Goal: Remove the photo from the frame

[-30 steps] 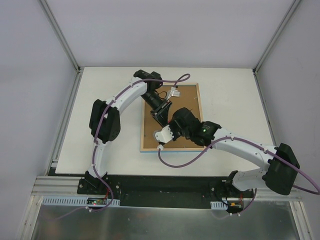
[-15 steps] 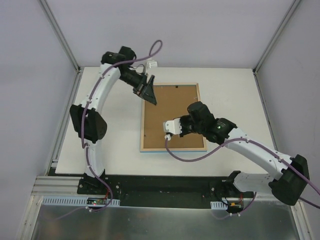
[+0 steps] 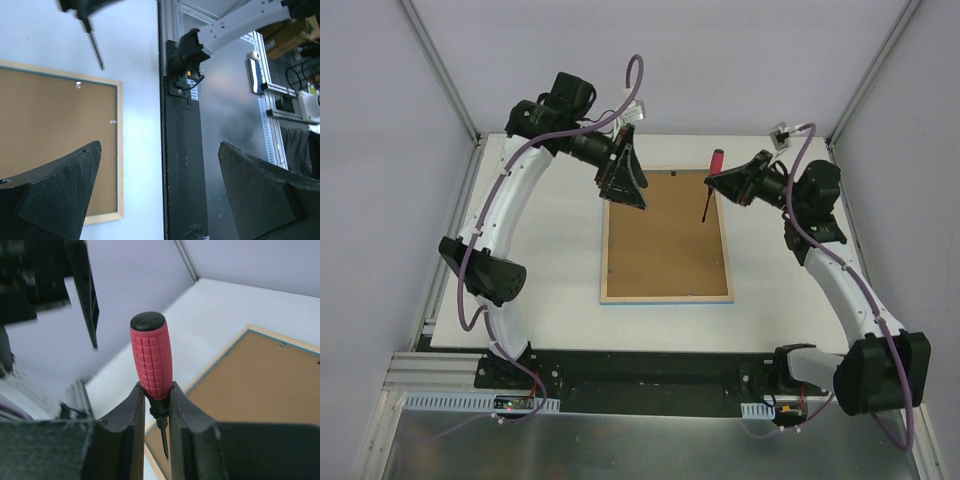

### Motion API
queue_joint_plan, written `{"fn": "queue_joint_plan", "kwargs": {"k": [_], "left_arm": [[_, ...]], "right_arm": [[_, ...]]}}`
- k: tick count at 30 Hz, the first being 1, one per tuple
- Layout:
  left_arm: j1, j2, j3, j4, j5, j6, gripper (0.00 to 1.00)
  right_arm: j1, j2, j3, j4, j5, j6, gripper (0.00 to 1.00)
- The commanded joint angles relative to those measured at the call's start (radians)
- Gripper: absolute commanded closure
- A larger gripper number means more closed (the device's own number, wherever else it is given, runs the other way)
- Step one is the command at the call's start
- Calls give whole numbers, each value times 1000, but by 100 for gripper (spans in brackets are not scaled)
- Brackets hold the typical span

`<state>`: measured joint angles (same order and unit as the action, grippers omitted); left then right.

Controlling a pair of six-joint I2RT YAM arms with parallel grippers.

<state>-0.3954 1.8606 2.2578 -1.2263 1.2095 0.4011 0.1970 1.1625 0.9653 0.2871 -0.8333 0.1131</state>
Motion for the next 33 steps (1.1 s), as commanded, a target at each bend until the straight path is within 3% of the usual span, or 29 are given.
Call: {"fn": "queue_joint_plan", "kwargs": {"k": [1, 6, 17, 22, 25, 33], "left_arm": [[-89, -14, -43, 96, 53, 22, 1], [-160, 40, -67, 183, -10, -44, 1], [-240, 144, -55, 313, -4, -154, 1], [-273, 186, -43, 355, 12, -222, 11], [-299, 192, -43, 366, 13, -240, 21], [-329, 209, -38, 390, 33, -274, 69]], "right_arm": [[-103, 80, -89, 723, -95, 832, 99], [-117, 49, -163, 755, -15, 919, 99], [-100, -129, -301, 681, 128, 872, 100], [-82, -138, -324, 684, 148, 846, 99], [-80, -139, -342, 695, 167, 830, 99], [-76, -147, -358, 699, 184, 817, 99]]}}
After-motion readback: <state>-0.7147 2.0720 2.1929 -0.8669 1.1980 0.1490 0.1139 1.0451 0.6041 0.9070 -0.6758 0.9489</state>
